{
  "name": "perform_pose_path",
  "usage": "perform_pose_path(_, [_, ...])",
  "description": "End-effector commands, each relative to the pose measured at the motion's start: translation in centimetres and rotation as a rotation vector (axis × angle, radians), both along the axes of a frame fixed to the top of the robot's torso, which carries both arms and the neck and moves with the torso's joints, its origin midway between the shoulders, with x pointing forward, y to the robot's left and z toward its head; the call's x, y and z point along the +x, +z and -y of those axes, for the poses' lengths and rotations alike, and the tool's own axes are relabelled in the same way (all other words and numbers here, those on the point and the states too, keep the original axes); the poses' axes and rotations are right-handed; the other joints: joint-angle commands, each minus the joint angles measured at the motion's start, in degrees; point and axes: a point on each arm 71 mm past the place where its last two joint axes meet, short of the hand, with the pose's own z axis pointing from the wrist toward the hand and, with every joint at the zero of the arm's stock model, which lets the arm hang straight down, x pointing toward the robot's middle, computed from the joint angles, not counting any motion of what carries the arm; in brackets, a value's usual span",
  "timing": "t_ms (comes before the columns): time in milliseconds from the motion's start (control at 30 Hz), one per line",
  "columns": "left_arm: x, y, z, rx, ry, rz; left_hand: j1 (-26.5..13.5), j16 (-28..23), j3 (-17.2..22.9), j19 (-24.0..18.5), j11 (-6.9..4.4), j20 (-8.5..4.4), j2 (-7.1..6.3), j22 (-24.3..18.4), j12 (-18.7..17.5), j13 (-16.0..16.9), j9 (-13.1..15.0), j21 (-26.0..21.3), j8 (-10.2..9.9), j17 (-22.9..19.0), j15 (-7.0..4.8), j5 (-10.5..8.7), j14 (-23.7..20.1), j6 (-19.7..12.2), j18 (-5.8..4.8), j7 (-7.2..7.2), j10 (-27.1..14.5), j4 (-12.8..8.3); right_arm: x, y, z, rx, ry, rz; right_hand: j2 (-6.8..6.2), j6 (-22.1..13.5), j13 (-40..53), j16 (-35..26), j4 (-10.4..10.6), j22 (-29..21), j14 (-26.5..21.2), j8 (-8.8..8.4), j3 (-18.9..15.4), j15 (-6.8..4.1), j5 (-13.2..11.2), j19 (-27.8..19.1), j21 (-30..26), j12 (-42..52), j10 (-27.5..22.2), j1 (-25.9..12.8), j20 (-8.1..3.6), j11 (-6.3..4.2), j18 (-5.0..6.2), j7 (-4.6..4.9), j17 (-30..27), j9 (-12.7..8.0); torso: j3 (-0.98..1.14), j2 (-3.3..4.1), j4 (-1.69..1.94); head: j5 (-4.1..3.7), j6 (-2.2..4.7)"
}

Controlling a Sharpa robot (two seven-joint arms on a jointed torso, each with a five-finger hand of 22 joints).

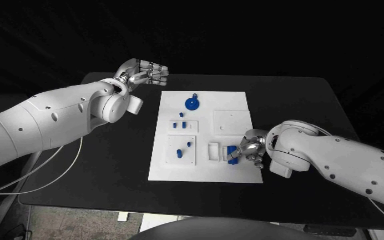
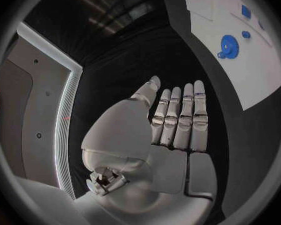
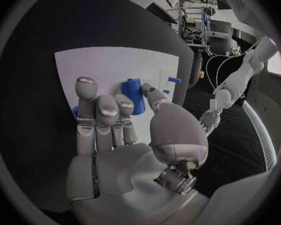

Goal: Assemble the parts on the task board

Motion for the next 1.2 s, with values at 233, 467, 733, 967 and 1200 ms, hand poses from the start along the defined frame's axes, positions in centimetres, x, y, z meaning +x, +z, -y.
perform_pose_path(233, [0.0,0.1,0.2,-0.01,-0.016,0.003,-0.2,-0.2,0.0,0.2,-0.02,0.28,0.29,-0.1,-0.2,-0.1,0.0,0.1,-0.2,0.0,0.33,0.23,0.0,-0.4,-0.13,-0.01,-0.2,0.1,0.1,1.4,0.0,0.045,-0.057,0.002,-0.28,0.5,0.0,0.2,0.3,0.1,0.0,-0.03,-0.1,-0.53,0.3,2.6,0.2,0.0,-0.4,-0.5,-0.38,-0.68,0.3,0.0,0.1,-11.8,0.02,0.03,0.06,0.0,-0.05])
perform_pose_path(467, [0.0,0.0,0.2,-0.01,-0.017,0.001,-0.2,-0.2,0.1,0.2,0.0,0.27,0.26,-0.1,-0.2,-0.1,0.0,0.1,-0.2,0.0,0.34,0.35,0.0,-0.4,-0.13,0.0,-0.3,0.1,0.5,2.1,-0.3,0.064,-0.065,0.021,-0.59,0.6,-0.1,0.1,0.7,0.1,0.0,-0.04,-0.6,-0.55,-0.3,2.5,0.1,-0.2,-0.4,-0.5,-0.4,-0.68,0.32,-0.03,0.0,-11.8,-0.01,0.03,0.06,-0.04,-0.16])
perform_pose_path(733, [0.0,0.0,0.3,-0.01,-0.02,-0.002,-0.2,-0.2,0.1,0.2,0.0,0.27,0.26,-0.1,-0.2,-0.1,0.0,0.1,-0.2,0.0,0.34,0.35,0.0,-0.4,-0.13,0.0,-0.3,0.1,0.7,2.3,-0.9,0.068,-0.052,0.011,-0.69,0.7,-0.2,0.0,1.4,0.1,0.0,-0.04,-1.4,-0.54,-1.4,2.6,0.1,-0.3,-0.4,-0.2,-0.39,-0.66,0.29,-0.04,0.0,-11.8,-0.02,0.03,0.02,0.07,-0.27])
perform_pose_path(967, [0.0,0.0,0.5,-0.011,-0.024,-0.004,-0.3,-0.2,0.0,0.2,0.0,0.29,0.21,-0.1,-0.2,-0.1,0.0,0.1,-0.2,0.0,0.35,0.35,-0.1,-0.5,-0.14,0.04,-0.3,0.1,0.8,1.9,-1.8,0.066,-0.026,-0.012,-0.6,0.6,-0.4,-0.2,2.1,0.1,0.0,-0.02,-2.7,-0.55,-2.5,2.5,-0.3,-0.6,-0.6,0.3,-0.36,-0.62,0.3,0.0,-0.2,-11.8,-0.05,0.04,0.11,0.09,-0.38])
perform_pose_path(1200, [0.0,0.0,0.5,-0.011,-0.026,-0.005,-0.3,-0.2,0.0,0.2,0.0,0.29,0.21,-0.1,-0.2,-0.1,0.0,0.1,-0.2,0.0,0.35,0.35,-0.1,-0.5,-0.14,0.04,-0.3,0.1,0.7,1.0,-3.1,0.061,-0.007,-0.023,-0.63,0.7,-0.4,-0.2,2.3,0.1,0.0,-0.02,-2.9,-0.52,-2.5,2.5,-0.3,-0.6,-0.6,0.2,-0.36,-0.63,0.29,-0.05,-0.2,-11.8,-0.02,0.06,0.18,0.22,-0.44])
